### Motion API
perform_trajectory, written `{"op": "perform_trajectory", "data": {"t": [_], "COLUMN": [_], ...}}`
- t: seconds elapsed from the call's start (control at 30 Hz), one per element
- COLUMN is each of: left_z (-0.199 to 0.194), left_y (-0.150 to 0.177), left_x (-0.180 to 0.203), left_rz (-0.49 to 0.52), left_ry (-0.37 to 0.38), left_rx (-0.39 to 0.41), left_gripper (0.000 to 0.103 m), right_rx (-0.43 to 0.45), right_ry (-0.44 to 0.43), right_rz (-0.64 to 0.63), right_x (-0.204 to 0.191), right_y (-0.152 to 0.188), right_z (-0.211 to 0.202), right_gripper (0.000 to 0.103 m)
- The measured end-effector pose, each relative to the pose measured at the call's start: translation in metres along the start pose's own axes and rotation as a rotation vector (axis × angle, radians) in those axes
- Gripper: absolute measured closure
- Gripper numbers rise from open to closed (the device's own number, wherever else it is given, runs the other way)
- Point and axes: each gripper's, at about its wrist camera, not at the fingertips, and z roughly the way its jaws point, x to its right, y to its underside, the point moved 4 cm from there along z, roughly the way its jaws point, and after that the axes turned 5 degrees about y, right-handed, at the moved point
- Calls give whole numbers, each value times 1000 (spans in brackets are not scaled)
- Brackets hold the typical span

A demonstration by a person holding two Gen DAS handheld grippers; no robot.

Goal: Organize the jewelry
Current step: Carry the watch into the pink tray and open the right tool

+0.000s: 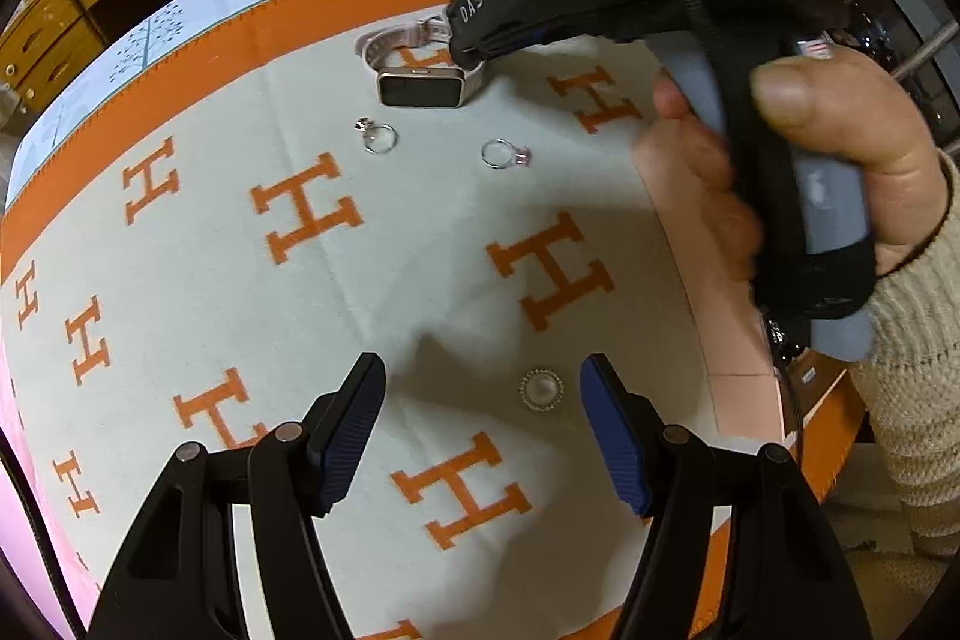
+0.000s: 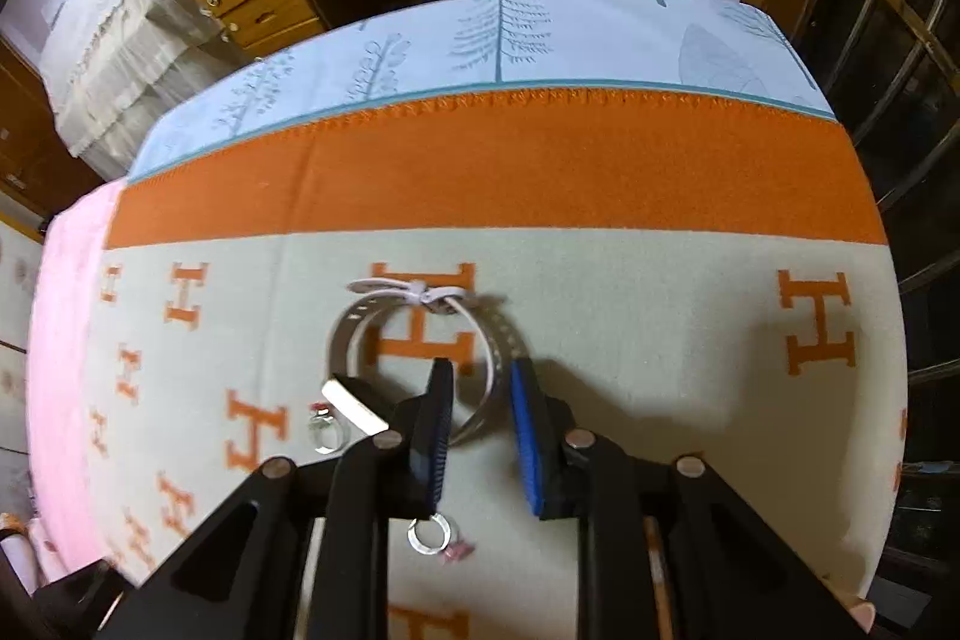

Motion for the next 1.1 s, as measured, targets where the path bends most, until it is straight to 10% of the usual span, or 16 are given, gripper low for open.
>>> {"op": "perform_trajectory", "data": {"t": [0.57,0.87,1.1], "left_z": [-20,-21,-9], "left_y": [28,47,58], "left_x": [14,19,17], "left_rz": [4,44,-130], "left_ry": [4,-43,-75], "left_rx": [70,175,222], "left_gripper": [37,37,37], "right_rx": [284,252,193], "right_ry": [-233,-136,-46], "right_rz": [201,269,304], "right_x": [74,121,137], "right_y": [67,155,191], "right_z": [-142,-152,-128], "right_gripper": [100,100,94]}}
